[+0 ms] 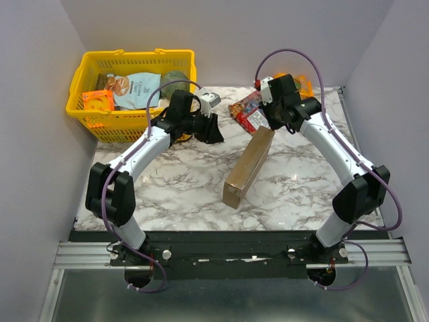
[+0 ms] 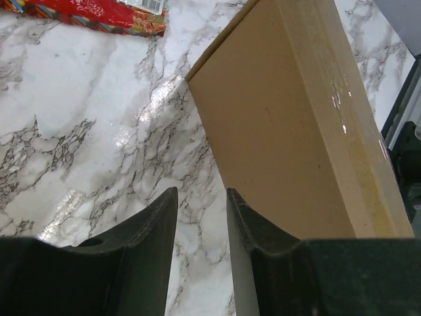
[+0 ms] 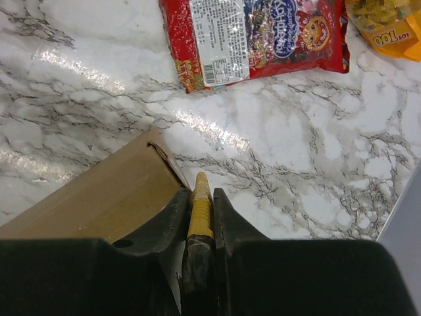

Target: Unpack the express box

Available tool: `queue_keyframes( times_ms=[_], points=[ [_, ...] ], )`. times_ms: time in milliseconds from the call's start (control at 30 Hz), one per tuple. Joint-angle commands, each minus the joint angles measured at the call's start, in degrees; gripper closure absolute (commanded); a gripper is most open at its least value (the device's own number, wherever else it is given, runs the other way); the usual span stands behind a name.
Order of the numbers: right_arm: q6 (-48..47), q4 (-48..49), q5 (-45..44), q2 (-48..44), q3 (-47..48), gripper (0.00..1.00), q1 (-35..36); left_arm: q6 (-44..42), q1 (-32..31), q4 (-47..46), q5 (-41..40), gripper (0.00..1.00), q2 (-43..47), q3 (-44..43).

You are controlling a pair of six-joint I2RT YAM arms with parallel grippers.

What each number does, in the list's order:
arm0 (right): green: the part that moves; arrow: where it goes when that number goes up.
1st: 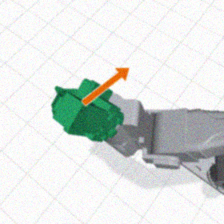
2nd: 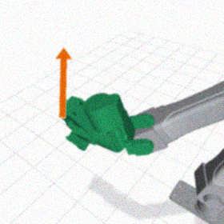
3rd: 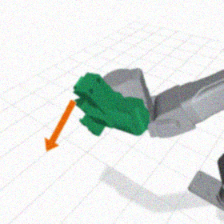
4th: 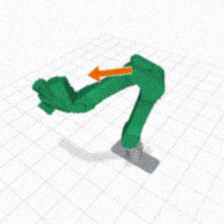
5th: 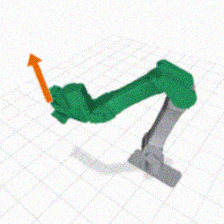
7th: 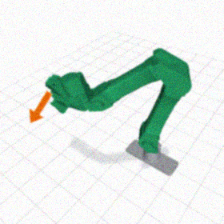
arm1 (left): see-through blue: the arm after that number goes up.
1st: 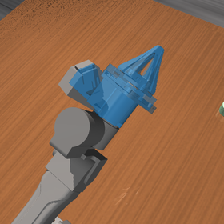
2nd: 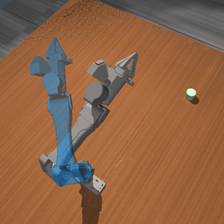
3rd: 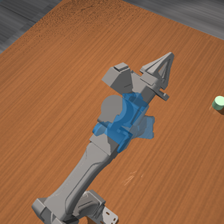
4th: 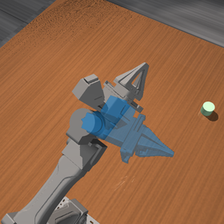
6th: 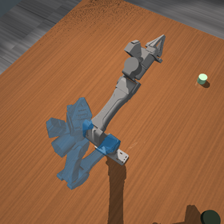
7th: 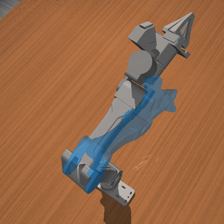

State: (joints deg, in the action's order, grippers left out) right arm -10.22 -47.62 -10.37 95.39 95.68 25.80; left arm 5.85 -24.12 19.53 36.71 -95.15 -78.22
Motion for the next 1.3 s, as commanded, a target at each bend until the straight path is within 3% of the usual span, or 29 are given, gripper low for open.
queue_keyframes(
  times_ms=[0, 100, 267, 400, 500, 567, 600, 700, 833, 1000, 1167, 1267],
  points=[
    [-0.9, -2.0, 0.3, 0.1, 4.3, 1.00, 0.1, -0.7, -0.1, 0.7, 5.6, 0.54, 3.8, 0.0],
    [-1.6, -2.0, -3.0, -1.1, 4.8, 1.00, -0.7, -1.5, -0.2, -0.9, 10.5, 0.54, 5.0, 0.7],
    [-0.4, -2.7, -1.0, -5.0, 4.4, 1.00, -5.1, -2.8, -0.3, -2.7, 17.2, 0.53, 4.4, 0.1],
    [-2.2, 0.2, 3.1, -12.2, -3.0, 0.99, -7.8, -2.8, -0.8, -3.1, 19.6, 0.52, 2.0, -1.9],
    [-3.0, 4.2, 11.7, -19.2, -7.4, 0.99, -8.5, -2.8, -2.7, -3.1, 19.6, 0.55, 0.3, -3.6],
    [-5.2, 7.4, 20.2, -23.2, -9.1, 0.99, -8.5, -3.2, -3.7, -2.8, 19.5, 0.66, -0.2, -4.8],
    [-6.3, 7.8, 23.8, -24.9, -10.0, 1.00, -8.5, -3.8, -4.7, -2.4, 19.5, 0.85, -0.7, -5.4],
    [-8.6, 7.1, 36.5, -31.0, -10.3, 1.00, -8.3, -4.5, -5.8, -2.4, 21.0, 1.00, -1.3, -6.8],
    [-11.2, -3.0, 47.8, -34.0, -7.7, 1.00, -7.9, -5.1, -7.6, -0.4, 26.2, 1.00, -3.2, -8.2],
    [-11.2, -9.2, 52.1, -34.6, -9.0, 1.00, -7.7, -9.4, -10.1, 3.5, 26.8, 1.00, -3.5, -7.7],
    [-6.6, -3.7, 59.9, -36.2, -11.0, 1.00, -4.9, -10.9, -11.2, 9.0, 23.6, 0.99, -5.3, -6.6],
    [-1.2, 5.5, 51.5, -40.5, -17.7, 0.99, 1.4, -13.6, -11.2, 10.7, 21.6, 0.98, -6.8, -4.9]
  ],
)
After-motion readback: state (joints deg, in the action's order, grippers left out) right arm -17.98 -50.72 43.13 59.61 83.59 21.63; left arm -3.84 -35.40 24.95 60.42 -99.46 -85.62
